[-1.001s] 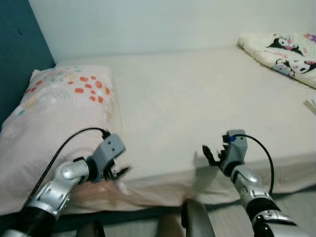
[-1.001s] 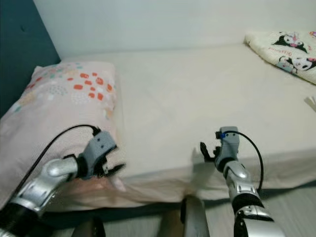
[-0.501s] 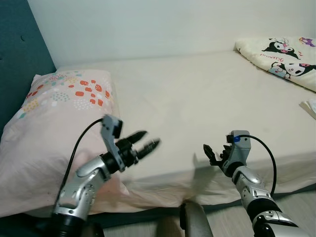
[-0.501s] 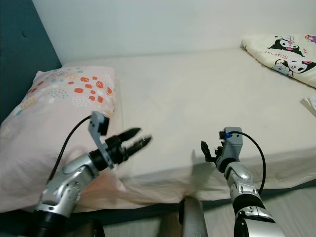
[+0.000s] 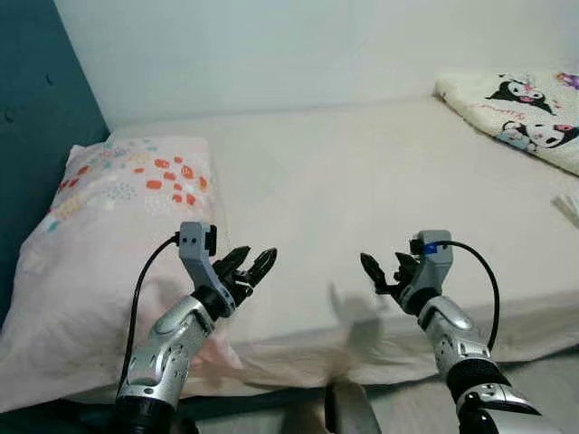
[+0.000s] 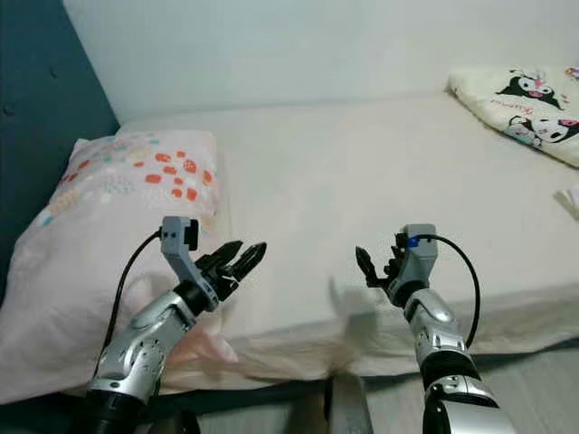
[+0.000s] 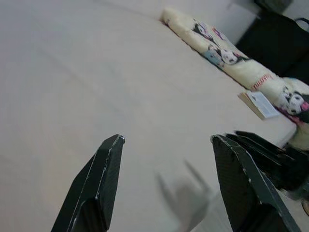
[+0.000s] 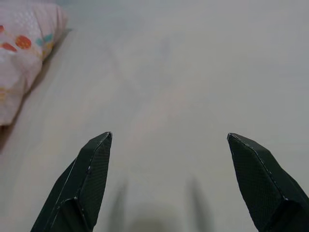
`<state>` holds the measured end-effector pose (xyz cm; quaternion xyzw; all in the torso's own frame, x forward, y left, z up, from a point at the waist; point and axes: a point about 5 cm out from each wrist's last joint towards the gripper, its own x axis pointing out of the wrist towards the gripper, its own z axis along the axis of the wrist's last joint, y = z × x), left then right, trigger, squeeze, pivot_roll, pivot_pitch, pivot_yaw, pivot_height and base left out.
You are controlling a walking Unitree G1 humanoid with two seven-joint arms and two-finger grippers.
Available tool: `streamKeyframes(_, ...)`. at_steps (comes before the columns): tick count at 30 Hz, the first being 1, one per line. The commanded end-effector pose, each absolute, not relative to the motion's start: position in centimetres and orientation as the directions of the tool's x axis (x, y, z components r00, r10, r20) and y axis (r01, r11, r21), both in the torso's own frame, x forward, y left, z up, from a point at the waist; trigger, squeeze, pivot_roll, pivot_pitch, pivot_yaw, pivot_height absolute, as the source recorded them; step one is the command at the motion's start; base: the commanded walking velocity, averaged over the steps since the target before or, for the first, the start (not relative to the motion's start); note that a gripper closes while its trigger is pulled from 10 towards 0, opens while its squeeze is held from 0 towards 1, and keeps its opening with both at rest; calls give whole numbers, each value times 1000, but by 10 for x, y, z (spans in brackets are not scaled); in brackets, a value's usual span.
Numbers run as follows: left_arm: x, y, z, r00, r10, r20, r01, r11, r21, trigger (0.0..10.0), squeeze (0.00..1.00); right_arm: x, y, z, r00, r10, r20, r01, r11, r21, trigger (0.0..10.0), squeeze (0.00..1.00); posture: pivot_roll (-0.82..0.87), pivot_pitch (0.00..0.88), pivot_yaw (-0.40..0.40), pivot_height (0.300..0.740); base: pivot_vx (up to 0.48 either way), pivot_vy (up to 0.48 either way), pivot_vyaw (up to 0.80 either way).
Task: Clean up the room
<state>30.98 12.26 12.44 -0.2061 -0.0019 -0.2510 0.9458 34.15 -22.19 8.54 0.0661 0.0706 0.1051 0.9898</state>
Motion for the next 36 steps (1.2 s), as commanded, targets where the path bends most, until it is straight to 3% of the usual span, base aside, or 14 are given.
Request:
streamKeyframes(1,311,127,123,887,-450,100,452,808,-378,10000,0,342,-217,86,966,234,-113,-217,965,145,10000,0,-39,66,-25,617,-379,0,0)
streamKeyframes(3,314,134,115,905,-425,16,402,842,-361,10000,0,341,-217,85,964,240,-116,-223,964,145,10000,0,-39,66,-25,627,-379,0,0)
streamKeyframes(17,315,138,110,915,-403,19,381,850,-363,10000,0,339,-213,79,957,254,-138,-234,961,149,10000,0,-31,57,-27,695,-199,0,0)
streamKeyframes(27,312,149,93,928,-371,-23,347,887,-306,10000,0,322,-207,46,928,256,-270,-217,962,166,10000,0,-18,41,-31,738,-98,0,0)
streamKeyframes(33,290,176,33,935,-261,-240,195,943,-268,10000,0,280,-208,-6,847,208,-489,-139,975,174,10000,0,-16,36,-28,740,0,0,0)
streamKeyframes(36,265,194,-6,884,-147,-443,66,979,-193,10000,0,255,-212,-29,789,165,-592,-80,983,167,10000,0,-15,30,-23,740,0,0,0)
